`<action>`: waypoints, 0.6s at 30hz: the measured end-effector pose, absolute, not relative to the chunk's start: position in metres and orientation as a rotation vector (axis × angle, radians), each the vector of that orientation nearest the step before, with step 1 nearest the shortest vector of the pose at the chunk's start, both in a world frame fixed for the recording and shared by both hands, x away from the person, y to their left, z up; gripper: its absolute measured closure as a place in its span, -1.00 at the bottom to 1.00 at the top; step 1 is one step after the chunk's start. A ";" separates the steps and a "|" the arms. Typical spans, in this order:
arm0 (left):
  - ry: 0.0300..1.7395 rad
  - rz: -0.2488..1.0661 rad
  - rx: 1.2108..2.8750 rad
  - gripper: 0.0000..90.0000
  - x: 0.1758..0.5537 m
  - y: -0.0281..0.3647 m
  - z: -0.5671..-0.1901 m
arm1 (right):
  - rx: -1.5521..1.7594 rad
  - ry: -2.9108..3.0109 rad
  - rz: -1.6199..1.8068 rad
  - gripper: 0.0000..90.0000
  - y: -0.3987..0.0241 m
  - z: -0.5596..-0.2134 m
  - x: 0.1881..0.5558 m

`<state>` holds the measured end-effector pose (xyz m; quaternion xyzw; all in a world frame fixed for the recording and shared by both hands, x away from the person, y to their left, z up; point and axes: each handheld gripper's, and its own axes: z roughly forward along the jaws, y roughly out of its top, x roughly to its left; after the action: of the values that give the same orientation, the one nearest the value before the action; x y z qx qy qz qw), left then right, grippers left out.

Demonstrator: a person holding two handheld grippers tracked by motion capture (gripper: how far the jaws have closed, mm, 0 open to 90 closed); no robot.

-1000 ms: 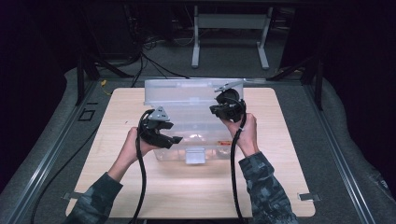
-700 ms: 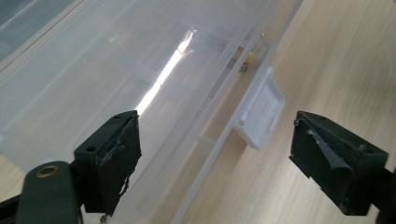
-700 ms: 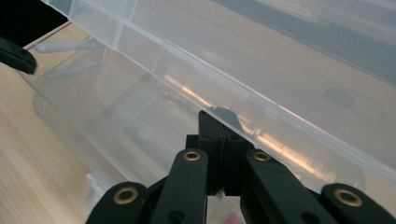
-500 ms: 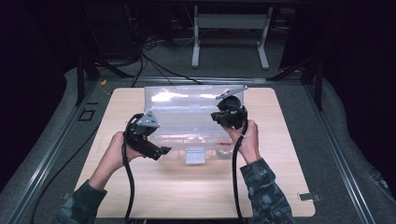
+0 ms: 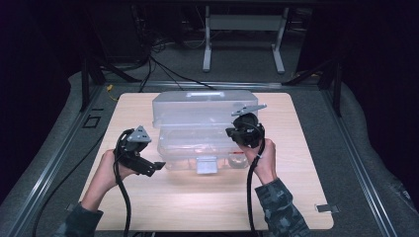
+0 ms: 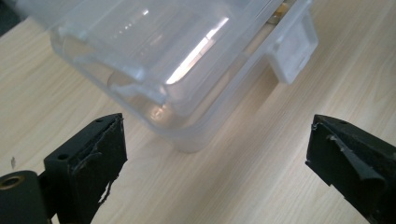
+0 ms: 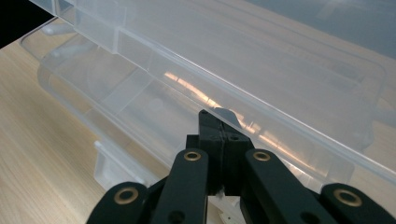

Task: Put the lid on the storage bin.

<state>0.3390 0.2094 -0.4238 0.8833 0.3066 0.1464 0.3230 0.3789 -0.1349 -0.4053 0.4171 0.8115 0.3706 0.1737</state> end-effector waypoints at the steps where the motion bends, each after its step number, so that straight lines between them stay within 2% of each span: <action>1: 0.814 0.383 2.316 -0.91 0.340 0.212 -0.425 | 1.183 2.301 1.051 1.00 -0.135 -0.405 0.379; 18: 0.919 0.355 2.328 -0.99 0.333 0.237 -0.453 | 1.199 2.269 1.112 1.00 -0.147 -0.416 0.351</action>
<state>0.3335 0.2372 -0.4532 0.8779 0.3465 0.1338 0.3024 0.3507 -0.1469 -0.4161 0.4224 0.7991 0.3918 0.1715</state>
